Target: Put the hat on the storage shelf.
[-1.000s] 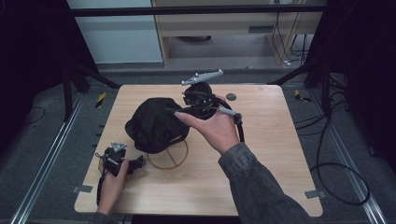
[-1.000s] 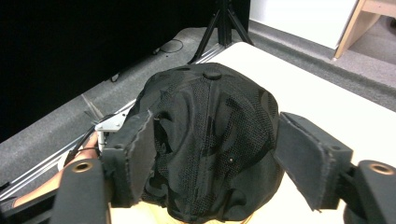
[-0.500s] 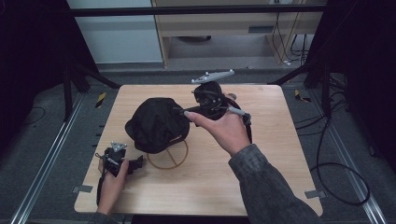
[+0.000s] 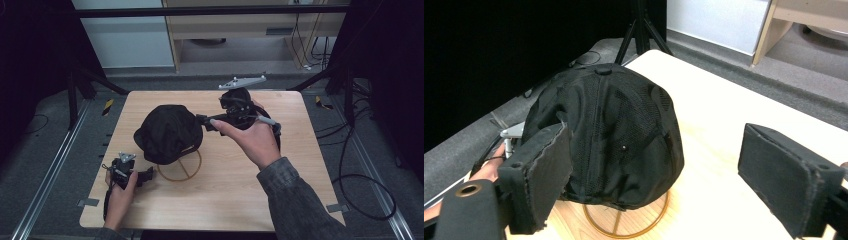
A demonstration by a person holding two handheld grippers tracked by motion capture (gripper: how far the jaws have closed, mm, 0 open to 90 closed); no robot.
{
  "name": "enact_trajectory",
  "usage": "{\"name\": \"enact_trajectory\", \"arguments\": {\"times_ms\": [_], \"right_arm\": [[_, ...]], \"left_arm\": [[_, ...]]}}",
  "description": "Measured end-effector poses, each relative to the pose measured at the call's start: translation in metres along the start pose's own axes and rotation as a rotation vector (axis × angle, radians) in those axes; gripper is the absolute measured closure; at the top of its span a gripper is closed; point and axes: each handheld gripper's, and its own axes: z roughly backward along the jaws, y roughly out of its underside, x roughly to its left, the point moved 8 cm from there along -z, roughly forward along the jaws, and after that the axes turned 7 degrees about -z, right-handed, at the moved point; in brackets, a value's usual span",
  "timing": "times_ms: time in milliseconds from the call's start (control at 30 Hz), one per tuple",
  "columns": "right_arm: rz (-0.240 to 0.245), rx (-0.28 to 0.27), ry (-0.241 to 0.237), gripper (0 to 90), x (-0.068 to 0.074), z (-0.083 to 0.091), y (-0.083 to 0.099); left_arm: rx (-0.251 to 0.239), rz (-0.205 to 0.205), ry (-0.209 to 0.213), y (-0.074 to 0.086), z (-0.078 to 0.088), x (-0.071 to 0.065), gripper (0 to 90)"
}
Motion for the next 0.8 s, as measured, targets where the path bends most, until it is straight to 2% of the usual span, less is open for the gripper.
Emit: {"name": "enact_trajectory", "arguments": {"times_ms": [200,433,800], "right_arm": [[0.015,0.000,0.031,9.4,-0.010,0.006,0.007],[0.007,-0.033,0.048,7.4,-0.024,0.014,0.016],[-0.011,0.000,0.117,8.4,-0.058,0.022,0.053]], "left_arm": [[0.000,0.002,-0.001,0.000,0.000,0.000,0.0],[-0.001,0.001,0.000,0.001,0.001,-0.001,0.0],[0.001,-0.001,0.001,0.002,0.002,-0.001,0.0]]}}
